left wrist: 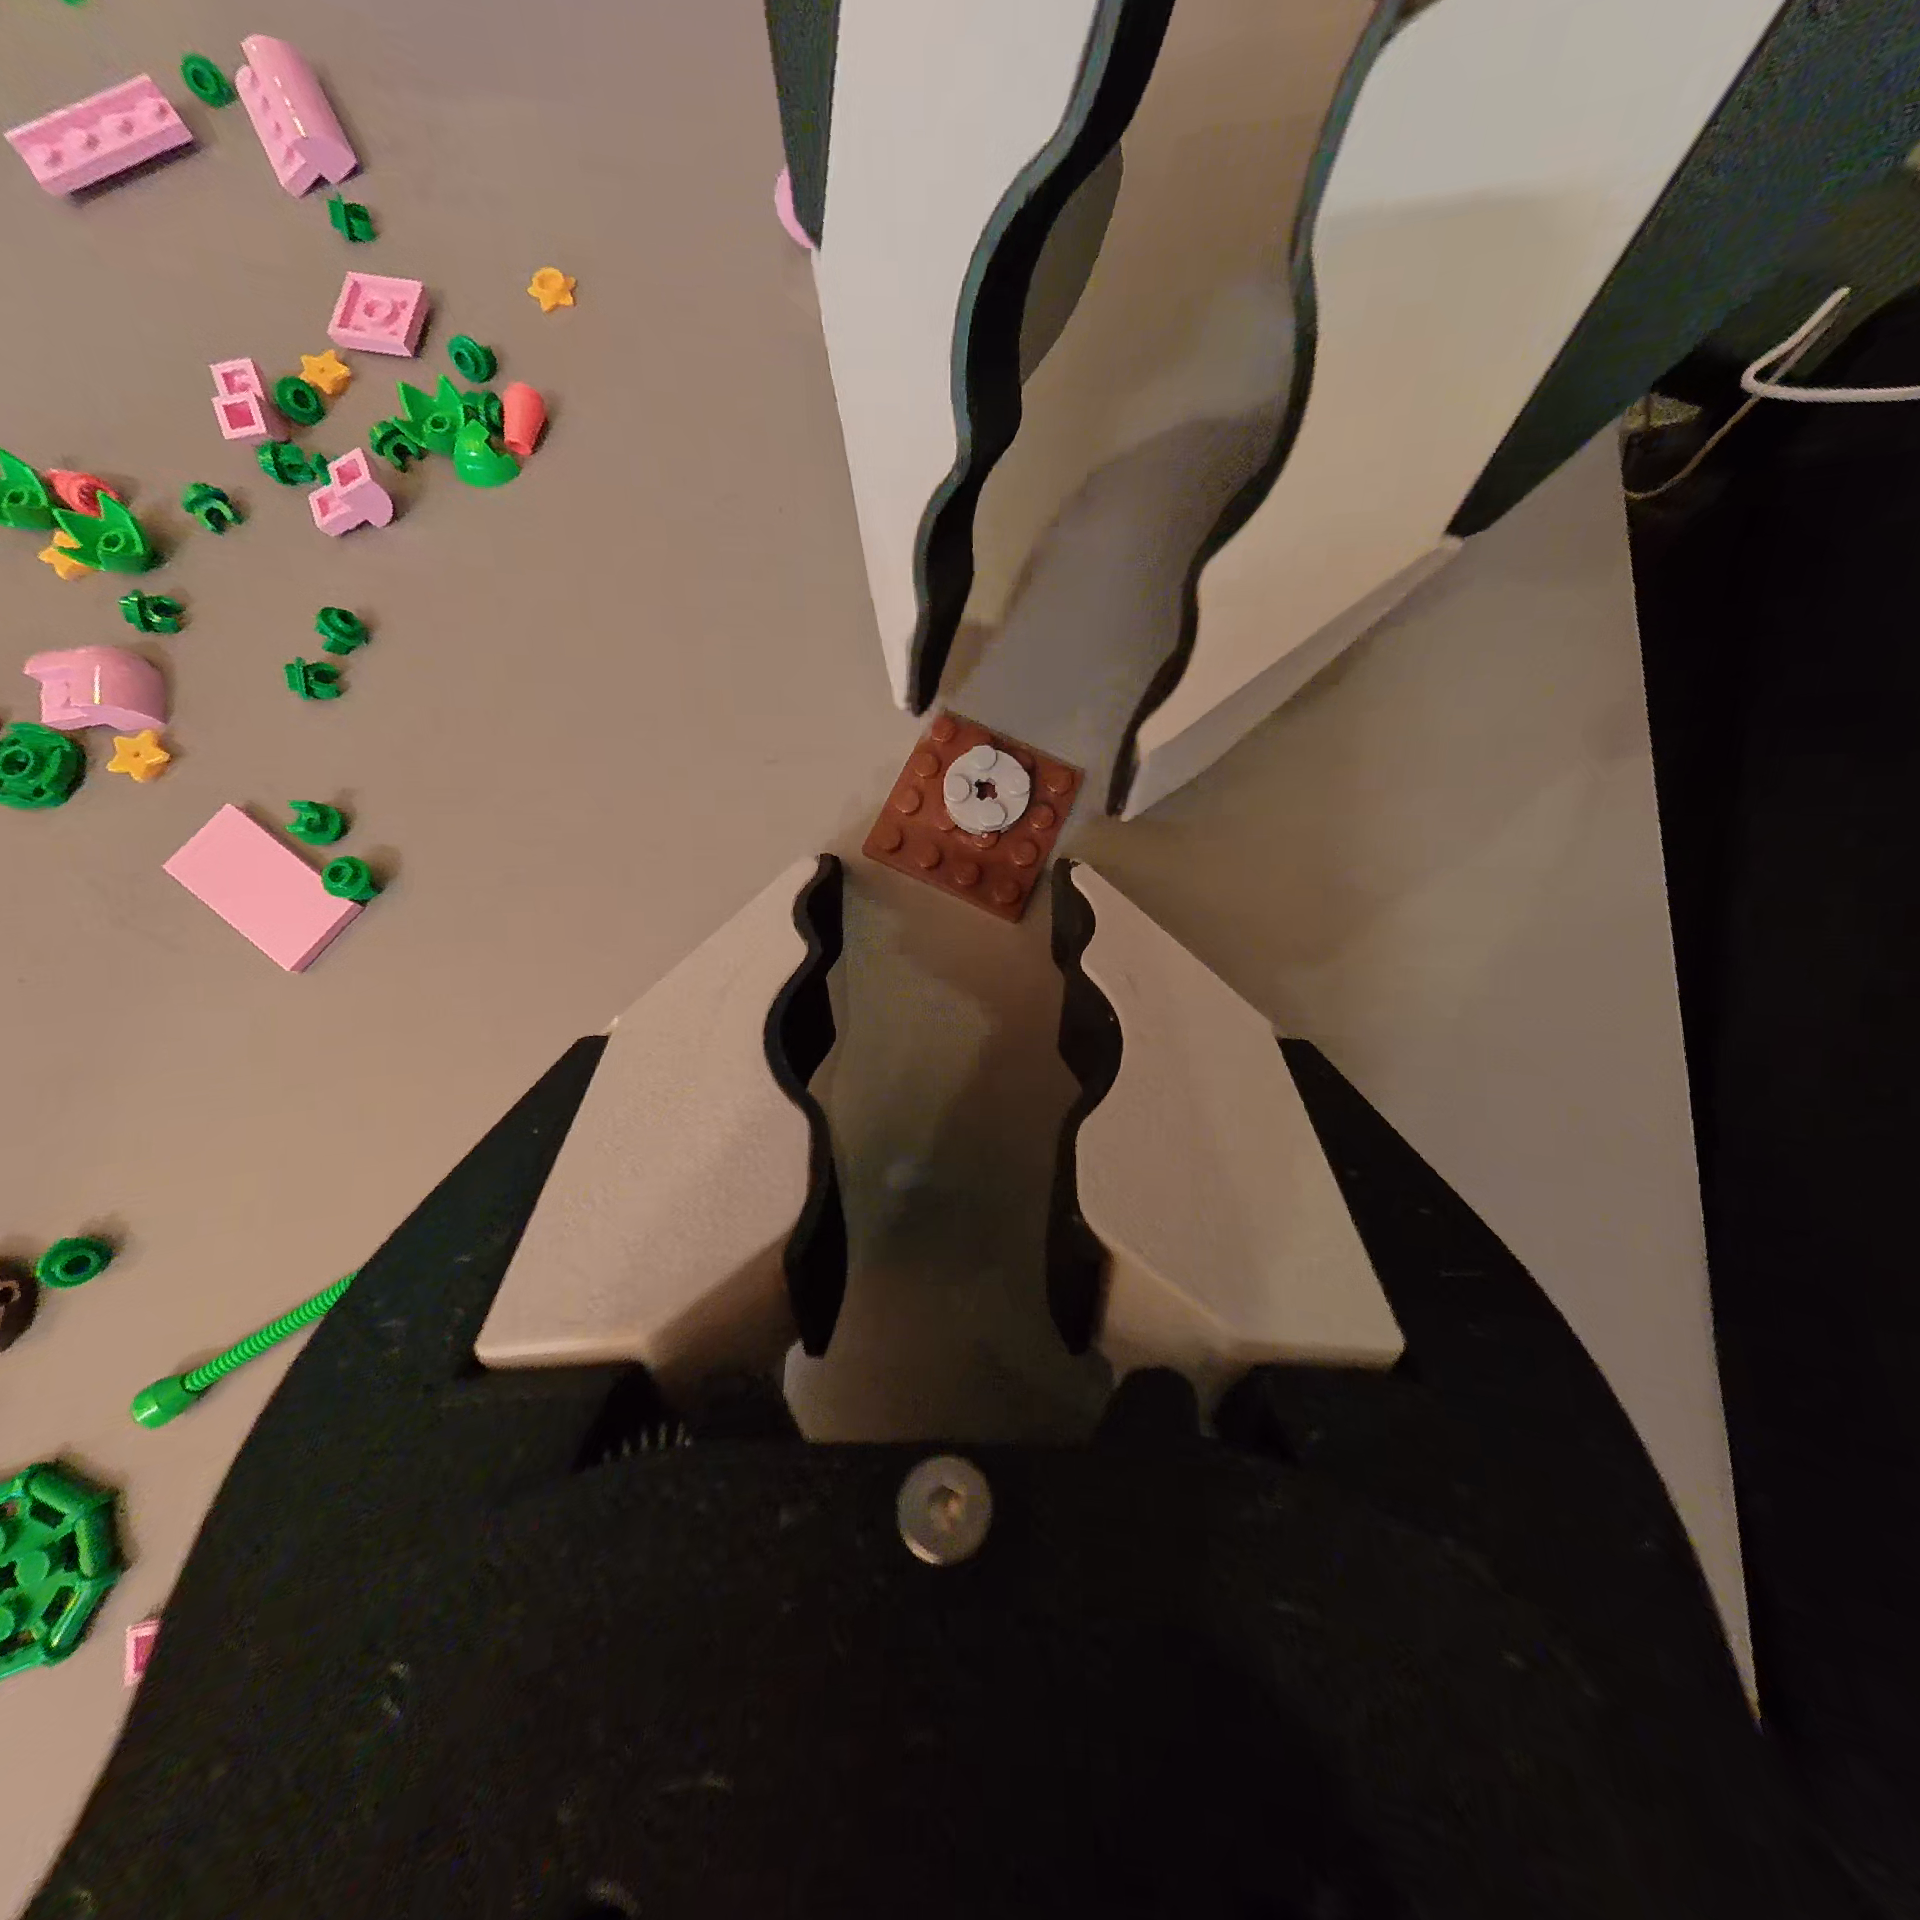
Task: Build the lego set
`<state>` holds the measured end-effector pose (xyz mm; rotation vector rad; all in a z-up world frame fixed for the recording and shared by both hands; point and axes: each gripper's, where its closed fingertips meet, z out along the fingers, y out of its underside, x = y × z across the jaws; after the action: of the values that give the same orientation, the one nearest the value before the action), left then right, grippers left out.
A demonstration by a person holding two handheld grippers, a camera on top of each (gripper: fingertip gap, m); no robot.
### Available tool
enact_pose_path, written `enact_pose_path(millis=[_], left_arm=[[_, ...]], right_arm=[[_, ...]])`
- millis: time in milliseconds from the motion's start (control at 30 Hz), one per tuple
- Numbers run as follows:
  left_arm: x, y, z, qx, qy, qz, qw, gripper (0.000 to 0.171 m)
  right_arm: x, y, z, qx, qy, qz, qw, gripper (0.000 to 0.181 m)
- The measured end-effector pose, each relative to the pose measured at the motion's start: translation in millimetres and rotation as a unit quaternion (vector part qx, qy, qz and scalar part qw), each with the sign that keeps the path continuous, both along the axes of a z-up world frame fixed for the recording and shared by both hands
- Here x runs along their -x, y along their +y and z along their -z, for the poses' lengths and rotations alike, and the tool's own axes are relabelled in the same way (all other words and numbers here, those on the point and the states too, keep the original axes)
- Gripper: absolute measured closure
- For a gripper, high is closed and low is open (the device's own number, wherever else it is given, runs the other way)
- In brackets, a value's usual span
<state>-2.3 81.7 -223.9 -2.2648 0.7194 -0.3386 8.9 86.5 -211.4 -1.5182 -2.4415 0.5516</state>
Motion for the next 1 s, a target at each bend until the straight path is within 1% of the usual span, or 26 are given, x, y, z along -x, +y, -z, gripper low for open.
enact_pose_path(millis=[33, 167, 267, 433, 667, 833, 1000], left_arm=[[0, 0, 0, 0.001, -0.001, 0.0, 1.0, 0.133], [0, 0, 0, 0.002, -0.003, 0.001, 1.0, 0.133], [0, 0, 0, 0.002, -0.005, 0.002, 1.0, 0.132], [-1, 0, 0, 0.002, -0.005, 0.002, 1.0, 0.132], [-2, -2, 0, 0.002, -0.004, 0.007, 1.0, 0.131], [0, 0, 0, 0.002, -0.002, -0.001, 1.0, 0.123], [5, 4, 1, -0.002, 0.008, -0.017, 1.0, 0.11]], right_arm=[[0, 1, 2, -0.005, 0.005, 0.0, 1.0, 0.14], [-5, 2, 12, -0.015, -0.004, -0.013, 1.0, 0.131], [-4, 2, 13, -0.008, -0.003, -0.027, 1.0, 0.134], [-5, 6, 13, -0.014, -0.013, -0.069, 0.997, 0.14], [0, 15, 13, -0.022, -0.026, -0.096, 0.995, 0.146], [4, 20, 13, -0.022, -0.03, -0.109, 0.993, 0.151], [5, 19, 12, -0.017, -0.03, -0.134, 0.99, 0.151]])
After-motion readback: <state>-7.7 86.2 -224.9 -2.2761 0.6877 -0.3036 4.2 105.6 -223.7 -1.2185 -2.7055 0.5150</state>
